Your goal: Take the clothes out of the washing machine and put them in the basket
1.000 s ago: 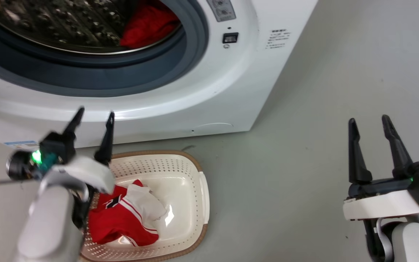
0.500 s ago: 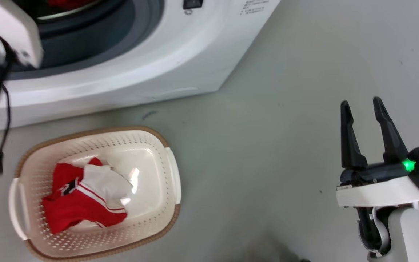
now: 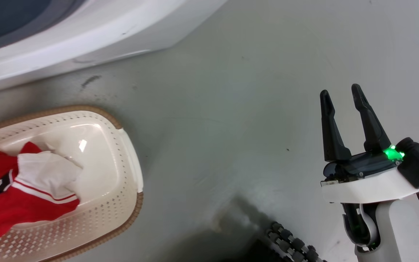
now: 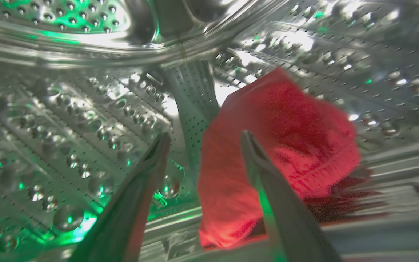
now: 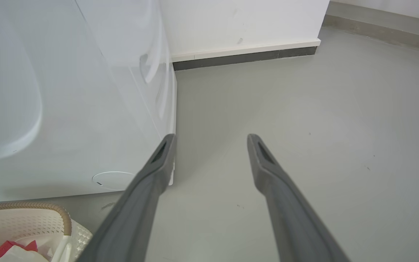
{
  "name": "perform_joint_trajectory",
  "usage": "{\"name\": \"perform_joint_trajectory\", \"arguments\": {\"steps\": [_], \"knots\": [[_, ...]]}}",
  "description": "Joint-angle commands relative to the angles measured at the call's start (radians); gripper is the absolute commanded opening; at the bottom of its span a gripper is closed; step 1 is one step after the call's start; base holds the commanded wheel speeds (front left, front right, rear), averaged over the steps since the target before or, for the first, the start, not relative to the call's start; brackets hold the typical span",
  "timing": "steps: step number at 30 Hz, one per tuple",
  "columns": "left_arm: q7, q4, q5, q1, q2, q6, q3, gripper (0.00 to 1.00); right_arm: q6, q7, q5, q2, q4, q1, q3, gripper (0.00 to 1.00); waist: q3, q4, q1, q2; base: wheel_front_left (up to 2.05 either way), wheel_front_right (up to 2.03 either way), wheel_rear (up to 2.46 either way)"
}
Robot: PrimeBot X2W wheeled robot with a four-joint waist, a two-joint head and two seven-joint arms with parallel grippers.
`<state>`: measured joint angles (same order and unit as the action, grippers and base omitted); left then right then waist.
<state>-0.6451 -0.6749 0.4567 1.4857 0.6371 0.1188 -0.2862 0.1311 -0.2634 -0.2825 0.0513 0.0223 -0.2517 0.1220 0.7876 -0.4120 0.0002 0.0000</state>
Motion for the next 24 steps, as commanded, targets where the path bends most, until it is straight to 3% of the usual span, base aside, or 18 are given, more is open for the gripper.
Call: {"name": "perform_joint_trajectory", "arguments": {"steps": [1,16,17,19,24], "knots": [[-0.01,-0.008,-0.013,0.023,0.002,-0.002,-0.011,1.0,-0.001,-0.002,-0.01,-0.002,0.004,-0.014,0.003,1.0,0.04,-0.036,-0.0002,0.0,0.0,0.0,0.0],[-0.207,-0.13,-0.04,0.11,0.022,0.005,-0.099,1.0,-0.001,-0.002,-0.041,-0.002,0.03,-0.021,0.049,1.0,0.112,-0.078,-0.0002,0.0,0.0,0.0,0.0],[-0.221,-0.134,-0.039,0.107,0.026,0.006,-0.107,0.75,-0.001,-0.002,-0.042,-0.002,0.031,-0.021,0.046,1.0,0.114,-0.078,-0.0002,0.0,0.0,0.0,0.0],[-0.223,-0.134,-0.035,0.107,0.031,0.008,-0.116,0.0,-0.001,-0.002,-0.043,-0.002,0.032,-0.024,0.042,1.0,0.118,-0.078,-0.0002,0.0,0.0,0.0,0.0],[-0.176,-0.131,-0.026,0.115,0.042,0.007,-0.127,0.0,-0.001,-0.002,-0.034,-0.002,0.031,-0.04,0.04,1.0,0.116,-0.071,-0.0002,0.0,0.0,0.0,0.0]]}}
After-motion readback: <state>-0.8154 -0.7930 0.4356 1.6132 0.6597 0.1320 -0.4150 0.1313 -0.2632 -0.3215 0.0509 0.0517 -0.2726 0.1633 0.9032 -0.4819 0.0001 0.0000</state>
